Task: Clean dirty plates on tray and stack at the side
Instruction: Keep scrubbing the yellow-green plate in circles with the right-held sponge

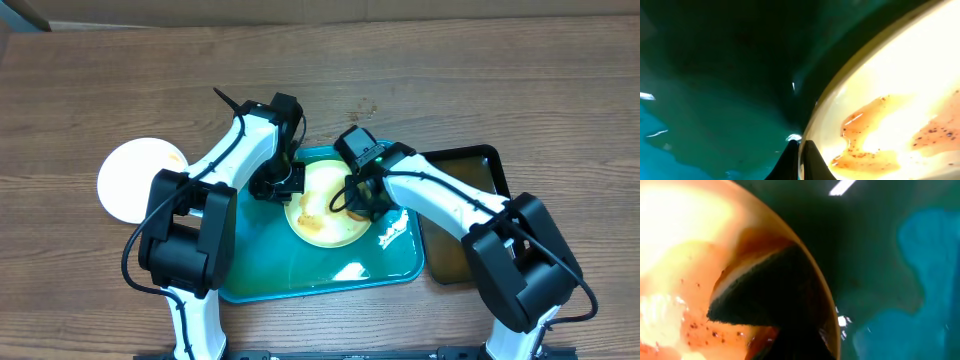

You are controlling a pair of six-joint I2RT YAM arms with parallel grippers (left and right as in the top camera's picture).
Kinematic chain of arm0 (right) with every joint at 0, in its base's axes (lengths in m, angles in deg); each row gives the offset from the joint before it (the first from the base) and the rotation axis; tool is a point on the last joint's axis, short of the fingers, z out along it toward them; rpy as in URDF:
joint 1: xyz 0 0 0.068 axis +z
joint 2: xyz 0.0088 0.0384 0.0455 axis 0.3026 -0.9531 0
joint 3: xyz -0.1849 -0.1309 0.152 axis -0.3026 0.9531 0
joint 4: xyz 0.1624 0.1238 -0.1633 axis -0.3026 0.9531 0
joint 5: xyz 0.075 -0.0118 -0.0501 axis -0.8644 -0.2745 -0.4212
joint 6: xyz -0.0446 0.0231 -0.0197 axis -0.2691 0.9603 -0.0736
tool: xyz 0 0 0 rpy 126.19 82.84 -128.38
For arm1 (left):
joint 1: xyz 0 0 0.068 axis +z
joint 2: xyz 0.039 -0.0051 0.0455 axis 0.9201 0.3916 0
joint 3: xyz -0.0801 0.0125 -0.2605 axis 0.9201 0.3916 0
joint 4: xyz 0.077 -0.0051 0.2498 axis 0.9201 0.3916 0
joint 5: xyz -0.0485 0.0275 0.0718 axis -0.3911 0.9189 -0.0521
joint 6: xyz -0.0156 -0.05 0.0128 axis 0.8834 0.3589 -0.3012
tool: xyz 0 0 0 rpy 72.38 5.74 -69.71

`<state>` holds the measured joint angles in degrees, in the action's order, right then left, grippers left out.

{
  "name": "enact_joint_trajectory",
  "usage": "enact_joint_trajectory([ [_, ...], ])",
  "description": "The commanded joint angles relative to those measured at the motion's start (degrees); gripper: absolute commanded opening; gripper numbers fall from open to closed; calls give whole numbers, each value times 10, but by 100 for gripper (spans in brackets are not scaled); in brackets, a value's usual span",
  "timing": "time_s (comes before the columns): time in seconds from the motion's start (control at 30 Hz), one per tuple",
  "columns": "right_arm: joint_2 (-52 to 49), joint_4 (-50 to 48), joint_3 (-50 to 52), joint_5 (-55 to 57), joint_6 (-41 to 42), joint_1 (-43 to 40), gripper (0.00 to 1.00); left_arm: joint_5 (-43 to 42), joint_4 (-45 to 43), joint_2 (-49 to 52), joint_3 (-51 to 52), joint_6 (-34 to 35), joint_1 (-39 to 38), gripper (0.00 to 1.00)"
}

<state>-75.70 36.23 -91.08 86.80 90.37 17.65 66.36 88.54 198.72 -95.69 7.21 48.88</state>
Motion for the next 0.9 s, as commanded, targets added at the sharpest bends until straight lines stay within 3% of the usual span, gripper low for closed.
enact_joint_trajectory([
  [0.0,-11,28,16,-34,-54,-8,4,31,2,-4,9,6,4,4],
  [0.17,-11,-18,16,-124,-157,14,4,31,1,-4,9,6,4,4],
  [0.3,-11,-65,16,-175,-166,35,4,31,2,-4,9,6,4,4],
  [0.63,-11,-93,16,-183,-99,78,4,31,3,-4,9,6,4,4],
  [0.87,-11,-130,16,-182,-9,93,4,31,3,-4,9,6,4,4],
])
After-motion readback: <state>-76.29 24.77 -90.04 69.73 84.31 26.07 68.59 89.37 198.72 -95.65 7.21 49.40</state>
